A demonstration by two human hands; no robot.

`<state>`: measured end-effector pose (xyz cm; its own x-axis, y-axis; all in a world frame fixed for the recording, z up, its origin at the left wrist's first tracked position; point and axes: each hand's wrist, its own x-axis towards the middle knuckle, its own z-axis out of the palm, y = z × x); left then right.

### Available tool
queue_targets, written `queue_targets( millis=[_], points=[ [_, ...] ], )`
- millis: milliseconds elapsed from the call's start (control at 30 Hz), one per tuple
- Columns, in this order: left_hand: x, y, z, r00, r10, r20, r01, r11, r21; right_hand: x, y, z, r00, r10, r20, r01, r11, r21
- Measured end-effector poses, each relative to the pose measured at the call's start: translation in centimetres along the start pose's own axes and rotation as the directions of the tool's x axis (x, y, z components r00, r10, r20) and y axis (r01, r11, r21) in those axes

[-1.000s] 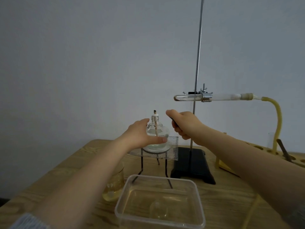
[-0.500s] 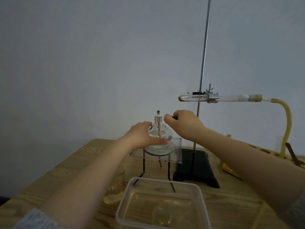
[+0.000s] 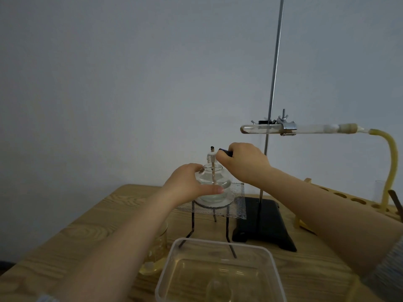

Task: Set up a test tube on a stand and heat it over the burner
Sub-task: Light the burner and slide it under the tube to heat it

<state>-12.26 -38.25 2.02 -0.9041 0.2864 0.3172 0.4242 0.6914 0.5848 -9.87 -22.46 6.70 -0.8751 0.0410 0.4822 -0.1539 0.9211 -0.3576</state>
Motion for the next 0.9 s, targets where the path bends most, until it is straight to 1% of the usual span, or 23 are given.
queue_targets(
  millis=[200,400,900],
  points=[
    [0.00,-0.17,0.18,1.000,-0.004,-0.010,0.003,0.999,-0.034,0.26,0.04,0.09,1.000,0.001,0.009,-0.001,1.000,-0.026],
    [0.08,-0.24,0.17,1.000,0.007,-0.016,-0.007,1.000,-0.029,0.27,-0.06,0.05,1.000,-0.006,0.013,0.006,1.000,-0.012],
    [-0.17,-0.06,0.19,1.000,0.005,-0.015,-0.005,0.999,-0.045,0.63,-0.23,-0.18,1.000,-0.010,-0.004,0.010,0.997,-0.073]
  ],
)
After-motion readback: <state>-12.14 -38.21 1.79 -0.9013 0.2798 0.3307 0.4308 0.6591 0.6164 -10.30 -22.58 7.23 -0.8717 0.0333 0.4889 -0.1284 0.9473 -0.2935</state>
